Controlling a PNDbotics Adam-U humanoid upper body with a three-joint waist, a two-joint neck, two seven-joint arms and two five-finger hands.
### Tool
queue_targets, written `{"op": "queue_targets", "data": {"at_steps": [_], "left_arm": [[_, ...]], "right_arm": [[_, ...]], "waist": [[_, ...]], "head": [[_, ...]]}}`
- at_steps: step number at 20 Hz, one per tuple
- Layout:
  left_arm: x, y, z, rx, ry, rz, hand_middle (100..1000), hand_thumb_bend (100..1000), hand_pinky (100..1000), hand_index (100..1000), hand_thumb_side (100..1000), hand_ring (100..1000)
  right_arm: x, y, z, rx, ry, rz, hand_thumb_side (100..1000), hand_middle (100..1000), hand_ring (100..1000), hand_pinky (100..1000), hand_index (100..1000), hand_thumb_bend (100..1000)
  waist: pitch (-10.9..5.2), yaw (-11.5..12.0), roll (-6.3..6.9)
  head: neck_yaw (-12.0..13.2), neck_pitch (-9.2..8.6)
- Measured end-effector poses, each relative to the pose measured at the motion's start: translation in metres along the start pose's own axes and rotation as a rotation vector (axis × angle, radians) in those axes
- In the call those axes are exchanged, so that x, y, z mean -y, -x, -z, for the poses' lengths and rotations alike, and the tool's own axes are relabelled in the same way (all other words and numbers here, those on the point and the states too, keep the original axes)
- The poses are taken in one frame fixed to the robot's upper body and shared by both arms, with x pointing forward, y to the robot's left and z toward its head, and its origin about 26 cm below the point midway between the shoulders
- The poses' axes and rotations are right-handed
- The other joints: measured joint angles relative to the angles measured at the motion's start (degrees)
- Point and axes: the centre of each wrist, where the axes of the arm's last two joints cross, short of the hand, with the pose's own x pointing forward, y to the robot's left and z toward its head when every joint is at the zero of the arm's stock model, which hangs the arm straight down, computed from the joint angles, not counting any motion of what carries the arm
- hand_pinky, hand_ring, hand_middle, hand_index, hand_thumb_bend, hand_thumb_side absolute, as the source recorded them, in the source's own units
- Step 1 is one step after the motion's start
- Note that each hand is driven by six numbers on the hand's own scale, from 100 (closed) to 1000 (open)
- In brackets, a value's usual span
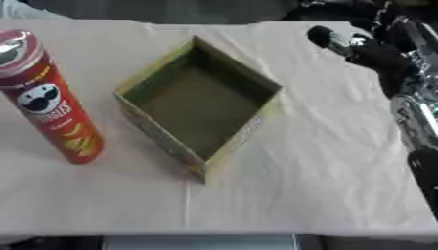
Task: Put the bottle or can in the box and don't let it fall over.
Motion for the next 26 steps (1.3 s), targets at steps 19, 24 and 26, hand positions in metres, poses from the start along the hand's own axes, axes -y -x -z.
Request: {"op": "queue_targets", "data": {"at_steps": [19, 24, 26], "left_arm": [[0.015, -0.005, 0.026, -0.015, 0.047, 0.035, 989, 666, 872, 941, 406, 1000], [0.022, -0.011, 0.035, 0.005, 0.065, 0.040, 992, 666, 873, 943, 402, 1000], [0.024, -0.012, 0.038, 0.005, 0.074, 0.042, 993, 665, 870, 944, 404, 1000]], "right_arm": [[-0.001, 0.001, 0.000, -0.008, -0.011, -0.002, 217, 947, 948, 971, 1000, 815], [-0.002, 0.000, 0.001, -0.005, -0.013, -0.001, 221, 951, 949, 973, 1000, 820], [-0.002, 0.000, 0.001, -0.005, -0.014, -0.001, 222, 951, 949, 972, 1000, 820]], "waist": [[-0.02, -0.1, -0.06], [-0.04, -0.1, -0.03], [-0.05, -0.1, -0.03]], "head": [[0.5, 0.00], [0.5, 0.00], [0.5, 0.00]]}}
